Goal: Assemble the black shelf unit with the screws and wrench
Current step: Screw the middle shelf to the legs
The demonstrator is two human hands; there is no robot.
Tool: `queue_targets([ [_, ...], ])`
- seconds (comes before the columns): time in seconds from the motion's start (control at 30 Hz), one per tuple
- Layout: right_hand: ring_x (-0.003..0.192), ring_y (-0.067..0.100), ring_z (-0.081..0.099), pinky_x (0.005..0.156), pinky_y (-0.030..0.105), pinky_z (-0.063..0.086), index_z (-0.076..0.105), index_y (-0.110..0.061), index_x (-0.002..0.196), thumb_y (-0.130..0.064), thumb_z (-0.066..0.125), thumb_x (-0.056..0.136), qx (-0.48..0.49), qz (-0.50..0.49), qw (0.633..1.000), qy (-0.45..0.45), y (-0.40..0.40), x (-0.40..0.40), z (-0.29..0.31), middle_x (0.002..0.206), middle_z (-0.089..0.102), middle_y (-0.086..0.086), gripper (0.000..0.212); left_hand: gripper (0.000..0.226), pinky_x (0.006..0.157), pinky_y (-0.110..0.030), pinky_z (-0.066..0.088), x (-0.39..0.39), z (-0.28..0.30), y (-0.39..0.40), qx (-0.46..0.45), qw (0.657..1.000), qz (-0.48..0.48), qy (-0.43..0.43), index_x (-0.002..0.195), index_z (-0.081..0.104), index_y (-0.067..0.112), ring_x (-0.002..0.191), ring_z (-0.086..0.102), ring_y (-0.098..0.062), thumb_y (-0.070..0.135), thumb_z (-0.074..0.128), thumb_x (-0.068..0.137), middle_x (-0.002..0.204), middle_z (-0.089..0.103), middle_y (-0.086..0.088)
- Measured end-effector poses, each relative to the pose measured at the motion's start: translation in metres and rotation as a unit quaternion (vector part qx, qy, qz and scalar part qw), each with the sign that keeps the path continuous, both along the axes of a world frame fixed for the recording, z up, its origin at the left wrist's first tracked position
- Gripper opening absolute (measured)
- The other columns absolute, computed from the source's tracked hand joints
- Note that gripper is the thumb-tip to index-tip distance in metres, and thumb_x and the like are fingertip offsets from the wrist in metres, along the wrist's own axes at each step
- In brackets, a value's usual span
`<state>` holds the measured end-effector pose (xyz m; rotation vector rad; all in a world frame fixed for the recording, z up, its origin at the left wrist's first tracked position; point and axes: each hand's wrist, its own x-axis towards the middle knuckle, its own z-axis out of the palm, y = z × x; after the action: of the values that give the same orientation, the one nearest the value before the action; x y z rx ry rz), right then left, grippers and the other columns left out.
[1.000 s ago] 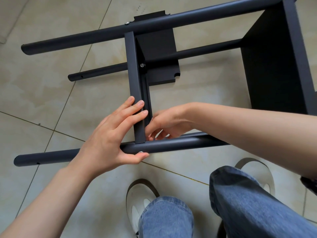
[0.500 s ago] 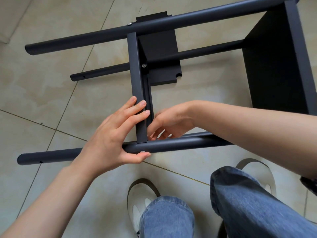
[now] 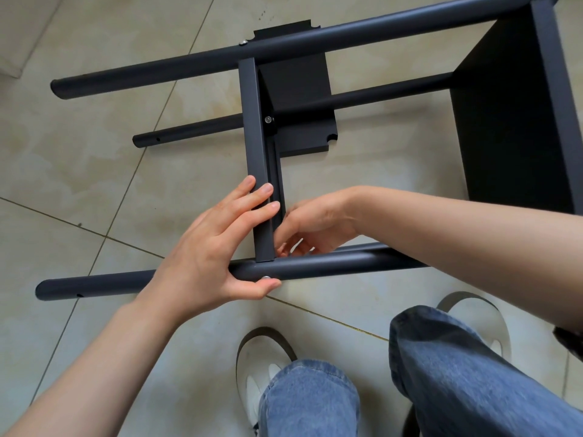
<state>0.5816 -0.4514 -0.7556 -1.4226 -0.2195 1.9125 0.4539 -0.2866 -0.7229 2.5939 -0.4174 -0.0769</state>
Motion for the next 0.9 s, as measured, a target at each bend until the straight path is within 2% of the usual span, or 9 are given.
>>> queue_targets([
  [0.07,0.079,0.019,0.053,0.085,0.035,0.043,0.06,-0.008,0.1,-0.012,0.057,0.091,0.003,0.004,1.0,0.0,0.0,0.002,0.0,0.09,0.056,0.011,0.01,0.086,0.116,-0.046,0.033,0.0,0.0,0.0,0.002,1.0,0.0,0.0,0.147,0.045,0.016,0.153,0.02,-0.019,0.056,0.071,0.075,0.16,0.033,0.002],
  [0.13,0.076,0.017,0.056,0.083,0.032,0.045,0.066,-0.008,0.089,-0.014,0.058,0.092,0.009,0.005,1.0,0.006,-0.003,0.005,0.001,0.087,0.061,0.007,0.01,0.086,0.115,-0.046,0.033,0.0,0.0,0.0,0.002,1.0,0.0,-0.001,0.147,0.045,0.016,0.153,0.02,-0.018,0.056,0.071,0.075,0.16,0.033,0.001],
  [0.27,0.071,0.015,0.06,0.075,0.028,0.049,0.069,-0.012,0.067,-0.011,0.059,0.093,0.022,0.009,1.0,0.008,-0.005,0.006,0.001,0.081,0.064,0.005,0.027,0.086,0.115,-0.045,0.032,0.0,0.0,0.0,0.002,1.0,0.0,-0.001,0.147,0.045,0.017,0.153,0.02,-0.018,0.057,0.071,0.075,0.16,0.033,0.001],
  [0.43,0.08,0.021,0.056,0.086,0.036,0.046,0.064,-0.007,0.081,-0.009,0.057,0.094,-0.003,0.006,1.0,-0.005,-0.001,0.003,0.006,0.083,0.062,0.009,0.015,0.086,0.115,-0.047,0.034,0.0,0.0,0.0,0.002,1.0,0.001,-0.001,0.147,0.045,0.017,0.153,0.02,-0.018,0.056,0.072,0.075,0.16,0.033,0.002],
  [0.6,0.068,0.016,0.049,0.07,0.027,0.041,0.061,-0.008,0.089,-0.008,0.057,0.092,-0.014,0.023,0.998,-0.053,0.004,0.003,0.012,0.081,0.057,0.008,0.005,0.086,0.115,-0.045,0.034,0.001,0.001,0.0,-0.001,1.0,0.001,-0.001,0.146,0.047,0.015,0.153,0.021,-0.019,0.056,0.072,0.075,0.16,0.035,0.001],
  [0.67,0.069,0.015,0.049,0.07,0.027,0.041,0.063,-0.008,0.088,-0.009,0.059,0.091,-0.007,0.026,0.997,-0.07,0.003,0.003,0.014,0.081,0.057,0.008,0.005,0.086,0.115,-0.044,0.033,0.0,0.002,-0.001,0.004,1.0,0.001,0.0,0.146,0.047,0.015,0.153,0.021,-0.018,0.057,0.071,0.075,0.16,0.035,0.001],
  [0.8,0.075,0.017,0.057,0.079,0.031,0.047,0.066,-0.01,0.074,-0.007,0.06,0.092,0.013,0.005,0.997,-0.077,-0.003,0.006,0.018,0.085,0.063,0.009,0.02,0.086,0.114,-0.04,0.033,0.0,0.005,-0.001,0.018,1.0,0.0,0.002,0.148,0.045,0.017,0.153,0.018,-0.016,0.059,0.068,0.076,0.162,0.031,0.003],
  [0.9,0.087,0.025,0.066,0.087,0.033,0.056,0.066,-0.009,0.082,-0.006,0.06,0.094,0.02,-0.057,0.996,-0.072,-0.01,0.011,0.027,0.093,0.069,0.012,0.013,0.093,0.11,-0.037,0.035,-0.004,0.009,-0.002,0.042,0.999,0.003,0.01,0.155,0.033,0.022,0.153,0.015,-0.013,0.064,0.064,0.078,0.166,0.019,0.008],
])
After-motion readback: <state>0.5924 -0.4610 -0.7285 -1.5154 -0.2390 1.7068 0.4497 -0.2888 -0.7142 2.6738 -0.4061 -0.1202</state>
